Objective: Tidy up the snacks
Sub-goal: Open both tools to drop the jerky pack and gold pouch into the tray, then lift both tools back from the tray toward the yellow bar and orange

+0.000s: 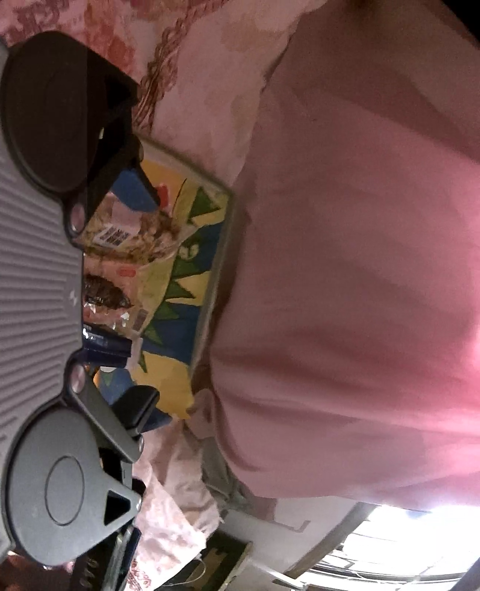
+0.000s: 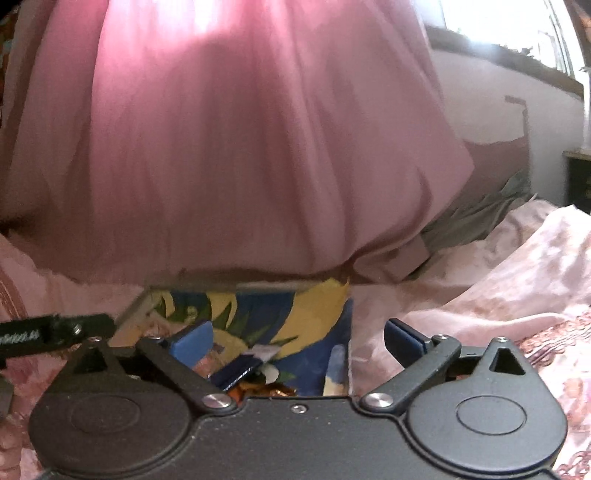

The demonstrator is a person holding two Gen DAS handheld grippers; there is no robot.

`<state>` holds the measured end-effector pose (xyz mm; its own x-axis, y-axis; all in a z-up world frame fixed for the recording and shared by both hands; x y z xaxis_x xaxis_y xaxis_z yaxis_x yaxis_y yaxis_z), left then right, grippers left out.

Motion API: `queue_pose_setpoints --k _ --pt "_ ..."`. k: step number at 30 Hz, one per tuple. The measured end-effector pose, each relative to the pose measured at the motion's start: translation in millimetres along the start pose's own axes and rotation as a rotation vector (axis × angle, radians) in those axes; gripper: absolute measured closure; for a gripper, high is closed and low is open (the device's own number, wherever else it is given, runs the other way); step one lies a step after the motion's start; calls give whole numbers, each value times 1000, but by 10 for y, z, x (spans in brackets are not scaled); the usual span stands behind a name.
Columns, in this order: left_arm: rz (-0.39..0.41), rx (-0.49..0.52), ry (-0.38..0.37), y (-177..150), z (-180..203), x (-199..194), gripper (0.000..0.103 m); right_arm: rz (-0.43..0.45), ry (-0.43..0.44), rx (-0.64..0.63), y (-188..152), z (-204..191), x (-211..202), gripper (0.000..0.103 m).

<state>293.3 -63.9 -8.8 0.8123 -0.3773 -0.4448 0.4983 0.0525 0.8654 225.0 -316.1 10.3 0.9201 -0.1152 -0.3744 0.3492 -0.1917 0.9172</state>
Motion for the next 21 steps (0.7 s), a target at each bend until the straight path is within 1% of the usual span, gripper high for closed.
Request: queue_pose_setpoints --k 5,8,11,16,21 --pt "22 23 18 3 65 -319 0 56 -3 9 97 68 -315 1" --pt "48 44 34 -5 132 -521 0 67 -3 24 80 112 -528 1" --pt "67 37 54 -61 186 -718 0 69 -6 19 28 136 -717 1" --pt "43 67 79 -212 302 -938 0 83 -23 15 -60 189 -1044 1" --pt "23 106 94 -396 412 -1158 0 48 -50 5 -236 210 -1326 1"
Point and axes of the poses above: each gripper's, at about its wrist camera, not at the fingertips, and x roughly the way its jaws point, z to its right, y to its top, the point moved 2 cm from there along x, roughly the way its jaws point, and after that the axes turned 3 degrees about x, right-handed, at the moved point
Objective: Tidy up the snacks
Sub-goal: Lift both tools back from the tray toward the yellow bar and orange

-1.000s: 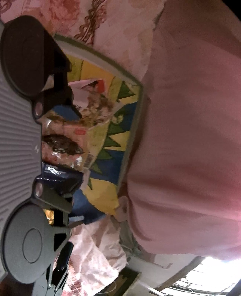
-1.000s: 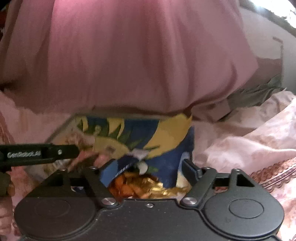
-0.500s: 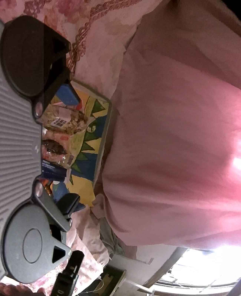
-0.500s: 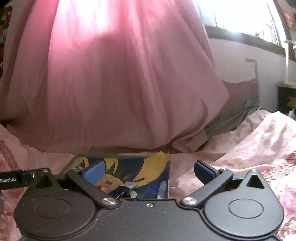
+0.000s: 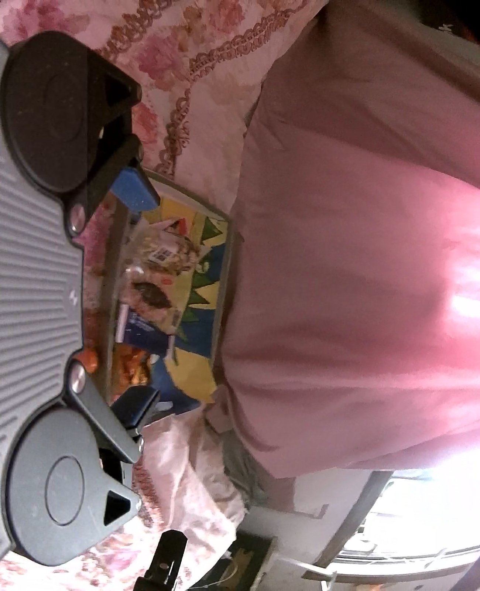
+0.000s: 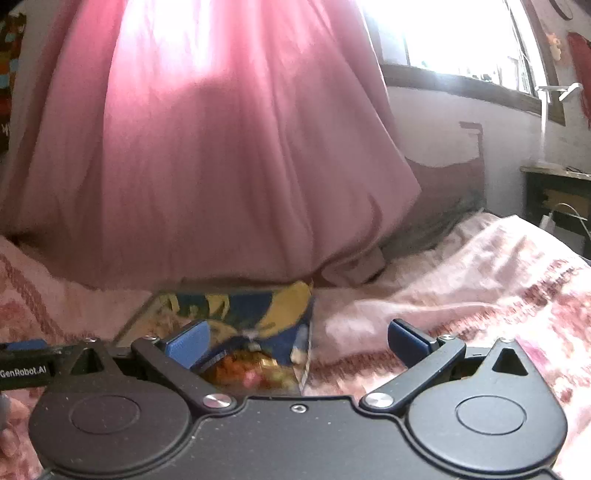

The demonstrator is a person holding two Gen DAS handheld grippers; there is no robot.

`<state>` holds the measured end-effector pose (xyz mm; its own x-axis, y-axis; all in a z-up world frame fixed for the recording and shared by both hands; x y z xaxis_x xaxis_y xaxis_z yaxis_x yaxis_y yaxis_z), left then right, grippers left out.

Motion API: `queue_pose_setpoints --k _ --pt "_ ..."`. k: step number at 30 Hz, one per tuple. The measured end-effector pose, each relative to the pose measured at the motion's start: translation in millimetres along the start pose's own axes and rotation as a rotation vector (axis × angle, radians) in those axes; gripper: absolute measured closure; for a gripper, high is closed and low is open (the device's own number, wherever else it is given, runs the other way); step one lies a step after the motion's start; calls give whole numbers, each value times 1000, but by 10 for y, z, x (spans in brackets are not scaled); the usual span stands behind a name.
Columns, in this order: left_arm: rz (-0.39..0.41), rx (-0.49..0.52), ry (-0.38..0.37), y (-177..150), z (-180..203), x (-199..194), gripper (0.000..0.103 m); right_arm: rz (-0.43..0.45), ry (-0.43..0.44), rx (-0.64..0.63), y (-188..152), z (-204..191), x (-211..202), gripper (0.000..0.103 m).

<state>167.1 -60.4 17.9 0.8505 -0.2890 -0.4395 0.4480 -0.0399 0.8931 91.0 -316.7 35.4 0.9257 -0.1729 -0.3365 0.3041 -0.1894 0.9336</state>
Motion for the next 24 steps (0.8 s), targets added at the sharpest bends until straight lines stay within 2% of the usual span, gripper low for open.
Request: queue_pose_setpoints --k 9,24 --pt "-13 15 18 -302 120 -399 0 -28 -52 -49 -271 -48 -386 1" --pt "-104 41 74 -585 178 -655 0 -99 -86 -35 -493 -74 -669 1"
Point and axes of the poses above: each gripper's, at about its wrist camera, not at the fingertips, and x roughly the way its jaws point, z to its right, y to its top, the point moved 2 cm from there along x, roughly the way its jaws point, and after that the axes turned 3 degrees about x, right-handed, at the moved point
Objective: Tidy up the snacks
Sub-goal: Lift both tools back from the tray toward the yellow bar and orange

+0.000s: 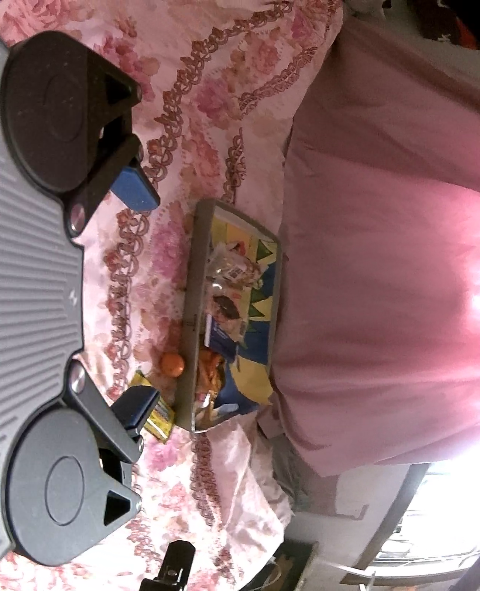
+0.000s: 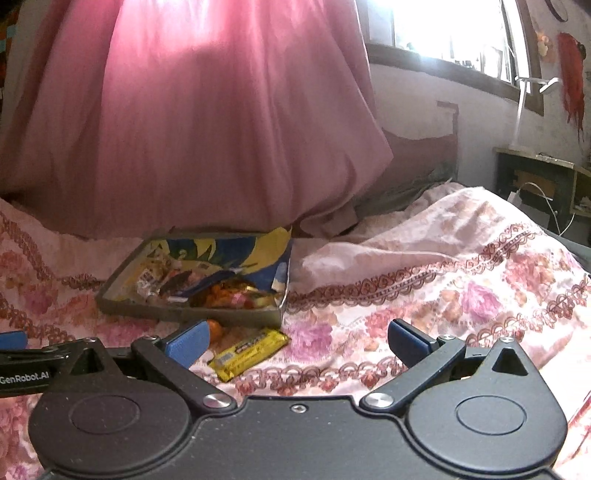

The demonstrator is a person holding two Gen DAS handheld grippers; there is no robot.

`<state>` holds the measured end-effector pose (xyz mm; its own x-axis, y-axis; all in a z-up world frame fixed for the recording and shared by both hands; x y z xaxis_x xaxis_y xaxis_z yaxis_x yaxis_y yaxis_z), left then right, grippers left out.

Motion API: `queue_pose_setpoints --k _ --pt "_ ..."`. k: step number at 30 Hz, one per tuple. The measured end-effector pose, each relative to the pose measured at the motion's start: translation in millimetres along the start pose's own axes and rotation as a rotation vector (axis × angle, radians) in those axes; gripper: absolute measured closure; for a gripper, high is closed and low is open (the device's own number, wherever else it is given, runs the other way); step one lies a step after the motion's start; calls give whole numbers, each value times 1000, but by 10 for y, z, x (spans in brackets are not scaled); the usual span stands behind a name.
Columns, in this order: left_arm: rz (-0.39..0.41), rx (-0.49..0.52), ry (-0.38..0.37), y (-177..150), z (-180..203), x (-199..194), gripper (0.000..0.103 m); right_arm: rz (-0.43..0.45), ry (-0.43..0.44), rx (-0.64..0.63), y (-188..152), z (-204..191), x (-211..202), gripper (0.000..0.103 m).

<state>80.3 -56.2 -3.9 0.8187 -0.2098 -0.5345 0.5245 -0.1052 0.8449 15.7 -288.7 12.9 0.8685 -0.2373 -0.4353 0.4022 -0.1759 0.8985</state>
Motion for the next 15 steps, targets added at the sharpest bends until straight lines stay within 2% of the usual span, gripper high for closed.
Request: queue_pose_setpoints --k 15 --pt "-95 90 38 -104 86 124 0 -163 -28 5 -180 -39 188 1"
Point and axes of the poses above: each gripper's, at about its wrist camera, not at the fingertips, and x roughly the way its jaws point, z to its right, y to its top, the point moved 2 cm from there along x, roughly the way its jaws point, and after that the axes turned 3 degrees about x, right-handed, at the moved point
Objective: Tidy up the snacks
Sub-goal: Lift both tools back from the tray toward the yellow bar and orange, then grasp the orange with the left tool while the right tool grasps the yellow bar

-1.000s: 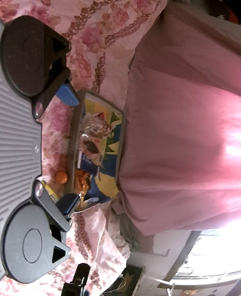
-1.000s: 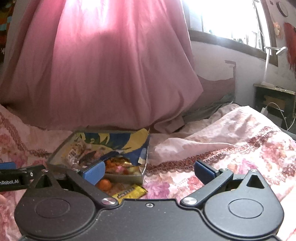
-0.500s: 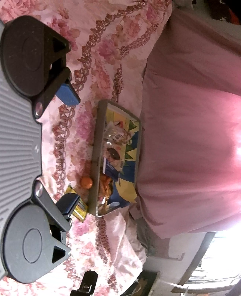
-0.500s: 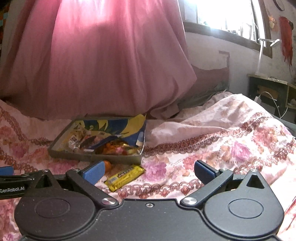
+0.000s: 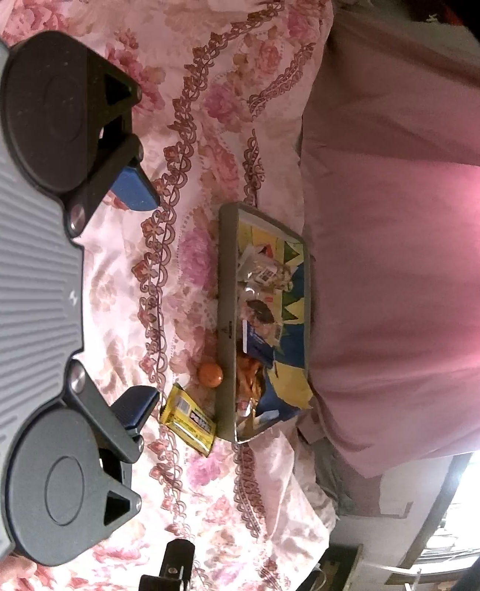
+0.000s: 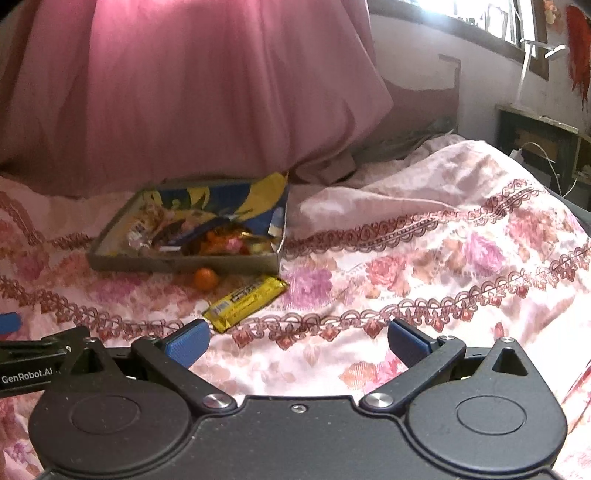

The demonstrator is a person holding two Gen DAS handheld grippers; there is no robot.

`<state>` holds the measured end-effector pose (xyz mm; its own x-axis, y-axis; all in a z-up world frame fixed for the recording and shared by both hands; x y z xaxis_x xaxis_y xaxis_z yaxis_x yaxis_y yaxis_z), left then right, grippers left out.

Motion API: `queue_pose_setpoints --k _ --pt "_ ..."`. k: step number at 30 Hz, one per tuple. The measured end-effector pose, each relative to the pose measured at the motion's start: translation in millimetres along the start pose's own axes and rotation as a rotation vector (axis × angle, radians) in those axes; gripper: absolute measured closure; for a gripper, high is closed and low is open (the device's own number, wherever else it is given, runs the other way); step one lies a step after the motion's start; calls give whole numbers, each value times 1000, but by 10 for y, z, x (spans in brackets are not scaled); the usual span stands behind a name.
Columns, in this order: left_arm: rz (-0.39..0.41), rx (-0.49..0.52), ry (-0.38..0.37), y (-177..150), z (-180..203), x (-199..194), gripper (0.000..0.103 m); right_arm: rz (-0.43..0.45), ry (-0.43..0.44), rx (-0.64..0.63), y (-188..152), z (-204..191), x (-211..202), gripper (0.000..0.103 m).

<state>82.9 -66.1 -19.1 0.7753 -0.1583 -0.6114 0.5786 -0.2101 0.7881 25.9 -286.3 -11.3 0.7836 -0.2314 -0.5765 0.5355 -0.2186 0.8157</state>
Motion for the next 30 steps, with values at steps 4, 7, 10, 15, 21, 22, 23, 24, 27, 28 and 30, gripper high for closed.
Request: queue_pose_setpoints --k 4,7,10,15,21,22,23,24,27,28,30 --pt "-19 8 11 -17 -5 36 0 -23 0 -14 -22 -19 40 1" --pt "-30 8 23 -19 -13 56 0 -26 1 -21 -30 -37 48 1" --pt "-40 7 32 -23 -24 74 0 -30 15 -30 -37 -50 50 1" --pt "-64 0 46 -30 -42 124 0 -60 24 -68 -61 -109 114 1" --pt "-94 -2 52 -36 -48 215 0 -113 53 -79 -80 -155 214 1" --pt "-100 -3 51 -39 -46 230 0 -126 60 -77 -82 -156 237 1" --pt "-105 -4 52 -42 -46 247 0 -139 66 -75 -83 -156 261 1" --pt "-110 -4 52 -45 -46 261 0 -151 71 -72 -84 -154 282 1" --pt "-122 -8 49 -50 -47 300 0 -180 85 -60 -82 -148 350 1" --pt "-126 -8 49 -50 -44 310 0 -187 88 -56 -80 -147 370 1" --pt "-136 -9 47 -47 -44 346 0 -201 93 -53 -77 -142 415 1"
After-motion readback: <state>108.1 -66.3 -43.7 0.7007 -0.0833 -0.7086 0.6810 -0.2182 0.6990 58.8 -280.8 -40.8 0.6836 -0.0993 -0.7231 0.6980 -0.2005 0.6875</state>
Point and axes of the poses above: each gripper's, at about its wrist camera, not at the fingertips, and x roughly the way its jaws point, z to its right, y to its top, the point moved 2 cm from there along x, roughly the way its jaws point, and after that the axes turned 3 degrees about x, right-handed, at the moved point
